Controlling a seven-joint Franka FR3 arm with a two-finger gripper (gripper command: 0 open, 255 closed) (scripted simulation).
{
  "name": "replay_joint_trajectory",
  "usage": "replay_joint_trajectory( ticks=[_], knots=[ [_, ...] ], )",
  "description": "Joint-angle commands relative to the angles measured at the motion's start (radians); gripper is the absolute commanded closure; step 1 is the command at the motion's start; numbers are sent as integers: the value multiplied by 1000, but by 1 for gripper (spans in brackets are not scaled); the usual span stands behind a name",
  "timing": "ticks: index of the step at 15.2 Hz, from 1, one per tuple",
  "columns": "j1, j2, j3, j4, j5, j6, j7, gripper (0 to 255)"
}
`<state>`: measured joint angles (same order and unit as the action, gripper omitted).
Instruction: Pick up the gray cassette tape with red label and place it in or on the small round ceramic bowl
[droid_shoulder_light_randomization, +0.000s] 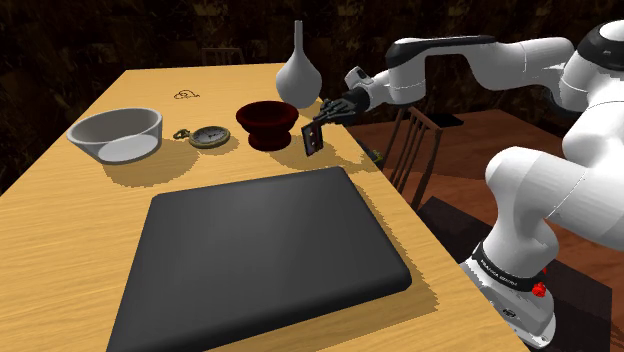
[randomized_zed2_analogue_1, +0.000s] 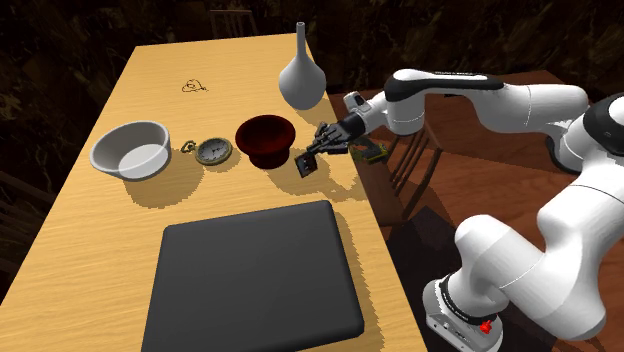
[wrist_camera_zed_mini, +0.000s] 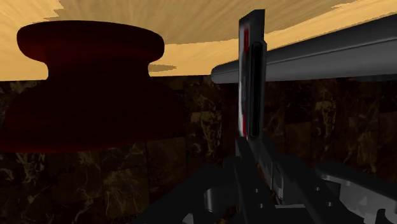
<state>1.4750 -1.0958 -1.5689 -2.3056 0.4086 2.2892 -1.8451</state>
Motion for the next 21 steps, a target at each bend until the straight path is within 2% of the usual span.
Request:
replay_joint_trajectory(
  ticks=[1,14,21],
  knots=[
    [-7,7,21,5,6,-7,17,255],
    [-52,43,144,42,39,-52,117,255],
    [272,38,-28,334,9,-61,125,255]
  ],
)
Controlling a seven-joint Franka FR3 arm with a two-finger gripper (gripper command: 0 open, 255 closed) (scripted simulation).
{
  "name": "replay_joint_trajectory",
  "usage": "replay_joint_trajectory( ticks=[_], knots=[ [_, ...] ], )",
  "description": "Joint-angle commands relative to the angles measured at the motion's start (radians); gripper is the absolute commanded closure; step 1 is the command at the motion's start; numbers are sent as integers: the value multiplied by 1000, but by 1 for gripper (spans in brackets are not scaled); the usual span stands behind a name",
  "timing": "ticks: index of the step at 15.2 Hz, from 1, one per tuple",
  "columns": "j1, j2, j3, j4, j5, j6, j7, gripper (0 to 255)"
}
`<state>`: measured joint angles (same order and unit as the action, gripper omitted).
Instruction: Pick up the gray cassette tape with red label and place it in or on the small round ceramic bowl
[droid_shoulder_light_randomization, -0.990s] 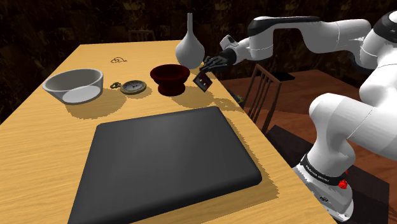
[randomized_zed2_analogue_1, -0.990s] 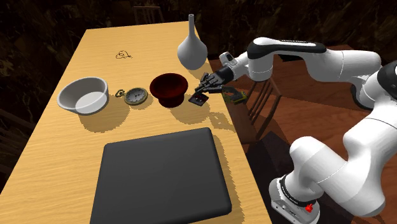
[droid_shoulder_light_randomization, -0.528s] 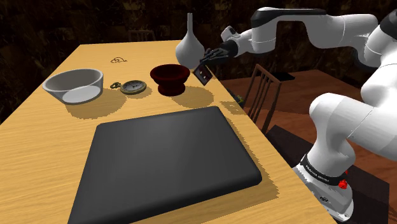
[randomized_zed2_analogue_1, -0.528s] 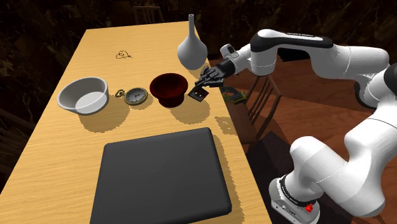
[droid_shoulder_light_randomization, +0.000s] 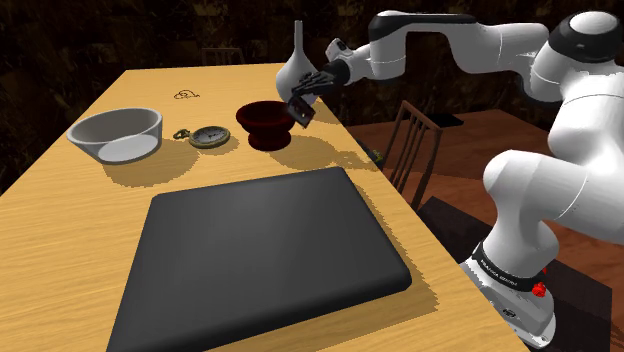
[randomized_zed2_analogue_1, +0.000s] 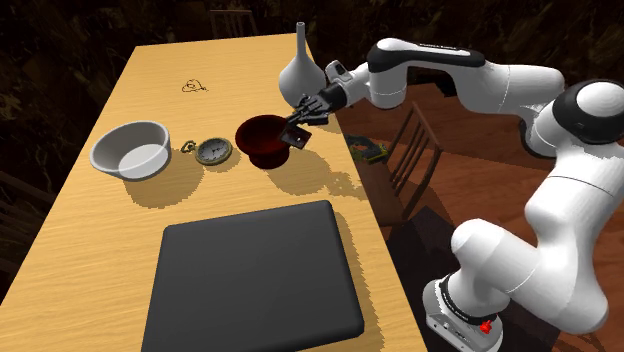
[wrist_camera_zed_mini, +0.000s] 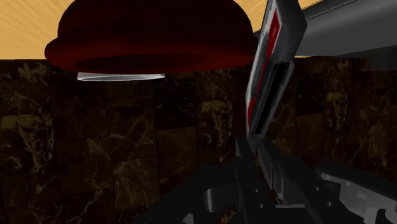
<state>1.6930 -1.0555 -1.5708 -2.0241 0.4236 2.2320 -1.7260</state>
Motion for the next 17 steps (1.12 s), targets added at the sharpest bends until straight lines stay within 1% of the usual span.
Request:
replay_joint_trajectory(
  ticks=[1,3,4,6,7,8,10,11,12,13,14,17],
  knots=[
    [100,-8,-49,99,-13,-10,10,255],
    [191,-23,-94,197,-28,-25,20,255],
    [272,-39,-132,290,-42,-43,31,255],
    [274,-52,-142,284,-48,-36,18,255],
    [260,-44,-130,273,-43,-38,24,255],
    [260,-44,-130,273,-43,-38,24,0],
    [224,263,-168,221,-173,-6,180,0],
    [222,416,-192,208,-243,-13,261,0],
    [239,563,-226,205,-318,-33,342,0],
    [284,693,-277,210,-411,-68,431,0],
    [329,758,-319,218,-484,-97,492,0],
    [367,735,-348,202,-508,-64,507,0]
  ],
)
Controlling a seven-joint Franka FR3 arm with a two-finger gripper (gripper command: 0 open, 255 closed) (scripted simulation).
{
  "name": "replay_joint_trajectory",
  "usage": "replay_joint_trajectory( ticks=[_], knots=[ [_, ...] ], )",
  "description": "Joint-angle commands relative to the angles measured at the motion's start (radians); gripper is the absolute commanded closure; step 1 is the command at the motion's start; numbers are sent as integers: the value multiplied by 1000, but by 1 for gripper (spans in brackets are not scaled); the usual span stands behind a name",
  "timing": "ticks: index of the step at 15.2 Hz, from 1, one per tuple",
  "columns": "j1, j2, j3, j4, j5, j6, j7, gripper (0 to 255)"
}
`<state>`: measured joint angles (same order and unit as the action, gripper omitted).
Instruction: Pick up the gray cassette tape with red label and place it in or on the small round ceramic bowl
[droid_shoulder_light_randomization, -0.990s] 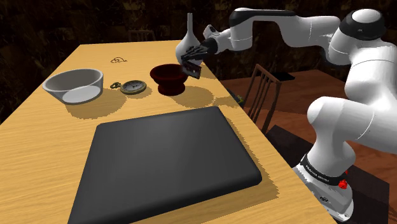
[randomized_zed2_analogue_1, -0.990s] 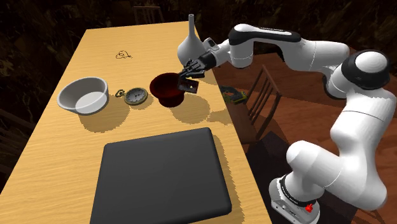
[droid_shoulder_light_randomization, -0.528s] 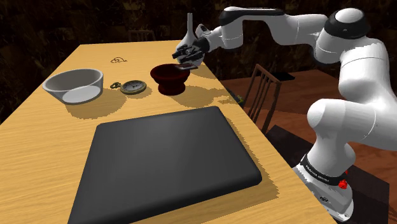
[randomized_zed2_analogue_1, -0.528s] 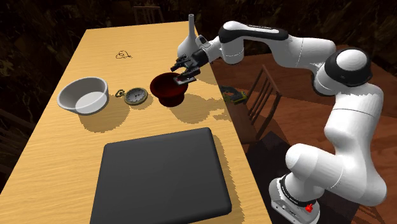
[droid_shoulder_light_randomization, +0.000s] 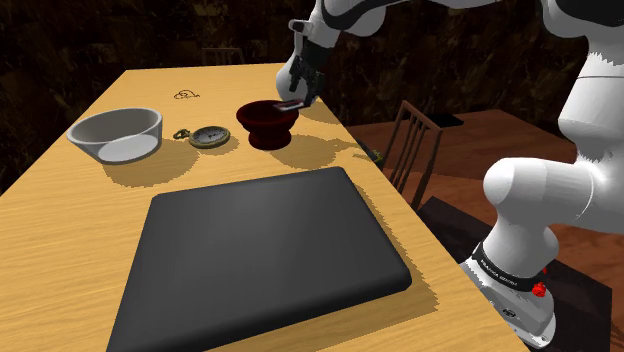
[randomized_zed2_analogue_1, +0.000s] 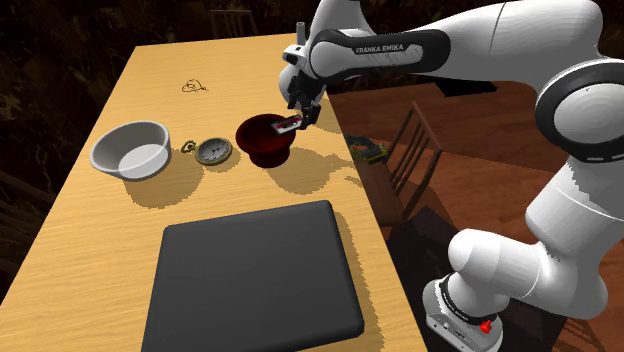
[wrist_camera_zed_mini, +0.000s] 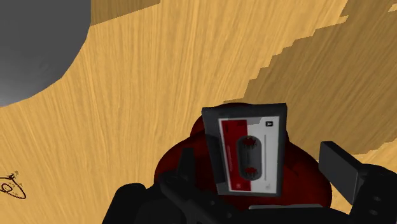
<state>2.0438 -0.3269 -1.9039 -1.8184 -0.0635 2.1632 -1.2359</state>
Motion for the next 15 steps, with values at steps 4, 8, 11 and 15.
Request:
replay_joint_trajectory(
  ticks=[4,8,11,15],
  knots=[
    [61,-28,-50,-21,-59,47,41,0],
    [68,-33,-55,-23,-64,53,45,0],
    [68,-33,-55,-23,-64,53,45,0],
    [67,-32,-54,-24,-63,53,44,255]
  ],
)
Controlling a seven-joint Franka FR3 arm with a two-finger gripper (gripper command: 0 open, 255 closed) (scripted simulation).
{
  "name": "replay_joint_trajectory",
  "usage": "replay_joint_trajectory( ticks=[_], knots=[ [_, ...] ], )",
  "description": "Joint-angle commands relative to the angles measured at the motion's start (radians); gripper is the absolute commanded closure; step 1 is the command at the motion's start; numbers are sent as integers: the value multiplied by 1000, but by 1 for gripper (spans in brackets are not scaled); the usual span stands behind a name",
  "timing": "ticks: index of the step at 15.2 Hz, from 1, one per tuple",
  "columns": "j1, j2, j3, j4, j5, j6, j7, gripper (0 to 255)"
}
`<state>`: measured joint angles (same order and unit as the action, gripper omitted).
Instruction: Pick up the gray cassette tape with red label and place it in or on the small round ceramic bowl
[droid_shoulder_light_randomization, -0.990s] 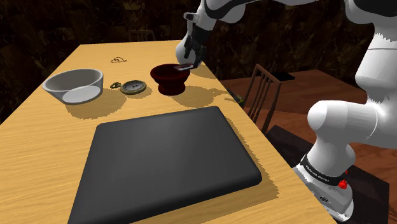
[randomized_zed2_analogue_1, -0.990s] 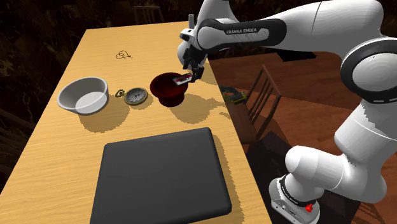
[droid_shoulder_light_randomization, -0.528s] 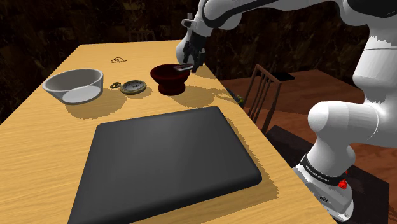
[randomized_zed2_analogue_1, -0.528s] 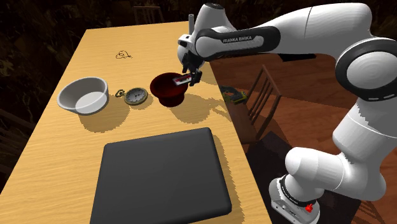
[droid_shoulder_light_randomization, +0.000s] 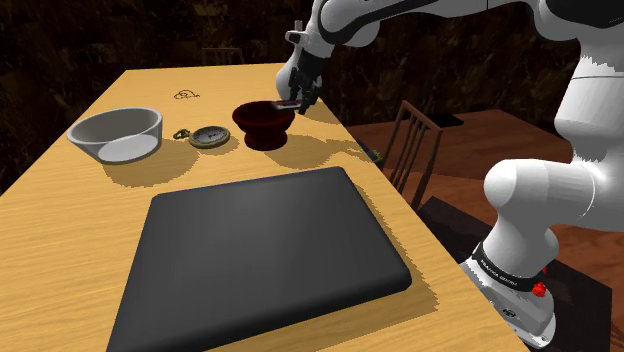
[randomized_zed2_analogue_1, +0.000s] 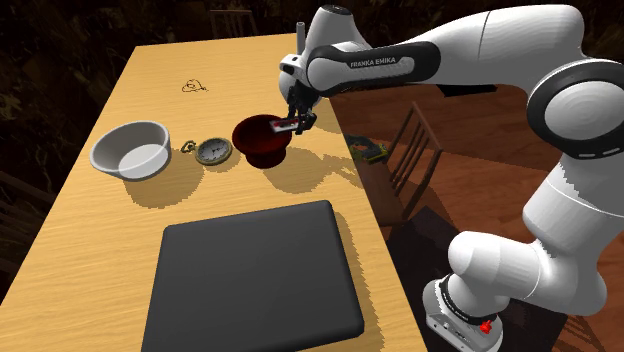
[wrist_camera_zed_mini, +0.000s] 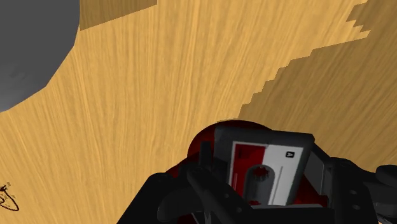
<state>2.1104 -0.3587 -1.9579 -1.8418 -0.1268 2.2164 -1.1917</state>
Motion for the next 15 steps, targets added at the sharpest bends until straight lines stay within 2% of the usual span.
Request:
replay_joint_trajectory(
  ticks=[1,7,15],
  knots=[
    [0,0,0,-1,0,0,0,255],
    [1,-1,-1,0,-1,0,1,255],
    [-21,32,31,78,33,-97,-7,255]
  ],
)
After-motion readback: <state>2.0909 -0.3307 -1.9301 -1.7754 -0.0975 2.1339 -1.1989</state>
